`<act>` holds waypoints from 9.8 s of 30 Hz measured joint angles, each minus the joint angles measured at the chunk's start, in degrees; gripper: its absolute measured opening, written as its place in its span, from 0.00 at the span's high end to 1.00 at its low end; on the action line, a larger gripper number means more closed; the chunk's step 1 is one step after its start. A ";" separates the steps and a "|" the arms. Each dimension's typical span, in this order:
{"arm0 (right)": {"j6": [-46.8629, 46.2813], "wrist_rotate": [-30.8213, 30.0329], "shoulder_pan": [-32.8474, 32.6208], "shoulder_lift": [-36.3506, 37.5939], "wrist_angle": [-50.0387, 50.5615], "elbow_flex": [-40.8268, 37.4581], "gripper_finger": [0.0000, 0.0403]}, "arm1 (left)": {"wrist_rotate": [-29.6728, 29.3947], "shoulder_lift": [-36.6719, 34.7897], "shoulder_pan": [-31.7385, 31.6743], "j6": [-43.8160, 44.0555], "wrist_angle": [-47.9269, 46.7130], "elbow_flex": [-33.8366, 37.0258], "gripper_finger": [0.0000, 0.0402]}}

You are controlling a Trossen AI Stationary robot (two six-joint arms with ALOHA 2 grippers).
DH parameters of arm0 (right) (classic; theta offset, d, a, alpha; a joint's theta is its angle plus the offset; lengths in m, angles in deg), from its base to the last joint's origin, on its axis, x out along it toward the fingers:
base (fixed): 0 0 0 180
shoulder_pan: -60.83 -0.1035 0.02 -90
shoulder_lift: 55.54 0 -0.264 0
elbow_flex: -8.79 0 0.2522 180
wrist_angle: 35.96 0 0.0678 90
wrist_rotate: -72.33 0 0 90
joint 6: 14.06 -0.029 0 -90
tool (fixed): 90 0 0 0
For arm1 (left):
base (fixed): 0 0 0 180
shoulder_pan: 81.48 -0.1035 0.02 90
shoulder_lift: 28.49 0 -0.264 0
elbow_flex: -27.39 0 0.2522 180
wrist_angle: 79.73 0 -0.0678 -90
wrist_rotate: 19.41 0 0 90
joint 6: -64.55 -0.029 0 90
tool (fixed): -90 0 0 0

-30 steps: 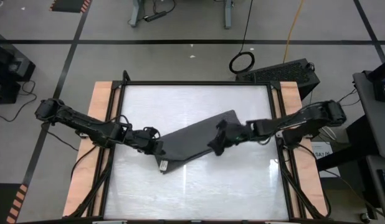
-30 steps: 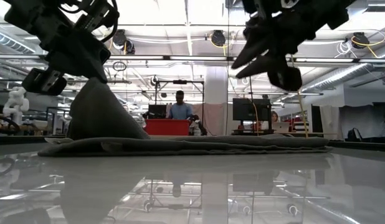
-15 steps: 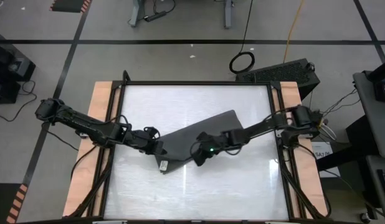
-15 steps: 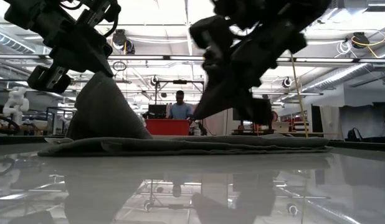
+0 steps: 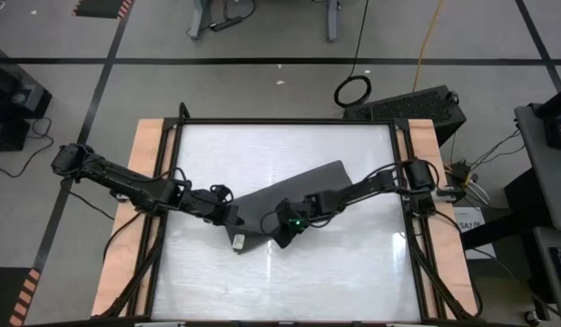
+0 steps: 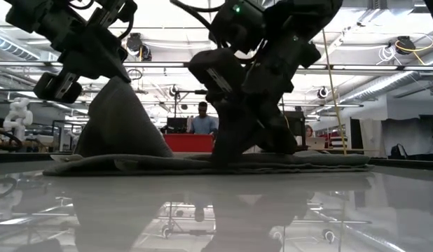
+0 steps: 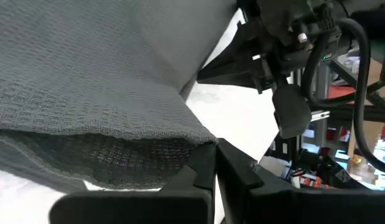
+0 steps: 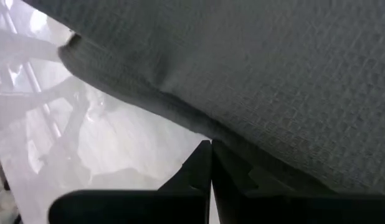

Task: Roll towel into tight, uniform cylinder
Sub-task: Roll the gray towel

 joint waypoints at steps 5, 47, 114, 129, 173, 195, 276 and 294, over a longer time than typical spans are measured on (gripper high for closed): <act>-0.46 -1.22 0.05 0.51 -1.60 0.04 1.00 | 0.00 0.00 0.00 -0.38 -0.24 0.00 0.97; 2.68 -3.20 -0.21 0.21 -4.67 1.86 1.00 | 0.37 0.00 0.00 -2.72 -1.66 0.00 0.97; -1.90 -3.07 -0.48 -1.69 2.99 1.83 1.00 | 10.68 -0.26 10.38 -1.96 12.86 0.00 0.42; -1.65 9.96 -0.50 3.74 6.90 1.77 0.99 | -5.52 -0.07 14.33 -6.63 -11.44 0.00 0.41; 9.49 -0.10 8.00 21.71 17.80 1.85 0.90 | -19.37 17.96 21.16 16.44 -0.14 0.02 0.84; -2.27 -5.82 -9.43 6.38 -6.22 1.81 0.92 | -21.93 13.20 19.66 14.85 11.06 0.02 0.99; -18.29 -6.90 -6.29 -4.57 -10.71 1.72 1.00 | -21.31 20.79 22.88 24.32 22.70 -0.02 0.77; -15.69 4.33 -6.67 -3.97 -10.21 1.72 1.00 | -13.47 12.40 20.14 9.67 0.65 0.07 0.63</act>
